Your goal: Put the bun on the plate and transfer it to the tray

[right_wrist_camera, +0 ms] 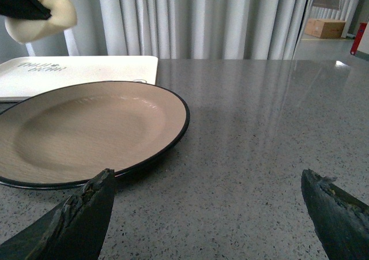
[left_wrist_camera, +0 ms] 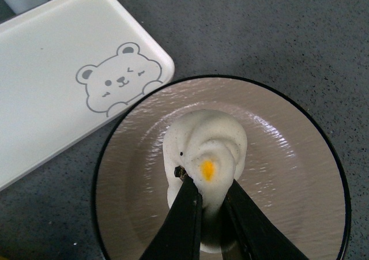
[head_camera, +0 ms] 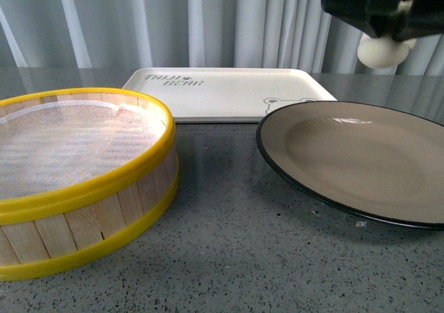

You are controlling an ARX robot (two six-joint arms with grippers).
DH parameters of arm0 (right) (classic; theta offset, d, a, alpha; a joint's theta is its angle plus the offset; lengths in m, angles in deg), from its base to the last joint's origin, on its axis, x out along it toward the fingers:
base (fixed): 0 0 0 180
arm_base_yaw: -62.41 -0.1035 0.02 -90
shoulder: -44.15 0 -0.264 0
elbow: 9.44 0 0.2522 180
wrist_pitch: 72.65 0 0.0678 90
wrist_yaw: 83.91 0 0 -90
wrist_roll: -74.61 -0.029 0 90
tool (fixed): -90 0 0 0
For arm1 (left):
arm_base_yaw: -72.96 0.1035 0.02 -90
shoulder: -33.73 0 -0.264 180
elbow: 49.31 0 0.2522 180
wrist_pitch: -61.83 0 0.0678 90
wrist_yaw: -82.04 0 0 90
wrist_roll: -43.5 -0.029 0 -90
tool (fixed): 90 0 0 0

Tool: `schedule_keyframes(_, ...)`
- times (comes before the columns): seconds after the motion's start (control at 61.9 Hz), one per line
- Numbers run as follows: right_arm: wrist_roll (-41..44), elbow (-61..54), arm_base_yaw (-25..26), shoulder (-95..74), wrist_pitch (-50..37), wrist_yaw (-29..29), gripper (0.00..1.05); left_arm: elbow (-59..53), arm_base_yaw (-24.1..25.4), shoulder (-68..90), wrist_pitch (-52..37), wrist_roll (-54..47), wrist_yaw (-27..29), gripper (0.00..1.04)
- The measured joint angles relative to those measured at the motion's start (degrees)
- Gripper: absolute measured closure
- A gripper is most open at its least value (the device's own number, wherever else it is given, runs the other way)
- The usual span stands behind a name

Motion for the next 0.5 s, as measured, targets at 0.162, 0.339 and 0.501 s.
schedule_keyframes(0.162, 0.0, 0.0, 0.0, 0.0, 0.0, 0.02, 0.09, -1.36, -1.4, 2.03, -1.92, 0.17, 1.4, 1.0)
schedule_keyframes(0.339, 0.0, 0.0, 0.0, 0.0, 0.0, 0.0, 0.09, -1.09, -1.79, 5.73, -2.75, -1.01, 2.82, 1.0)
schedule_keyframes(0.501, 0.0, 0.0, 0.0, 0.0, 0.0, 0.02, 0.09, 0.0, -2.45, 8.59, -2.8, -3.45, 3.28, 1.0)
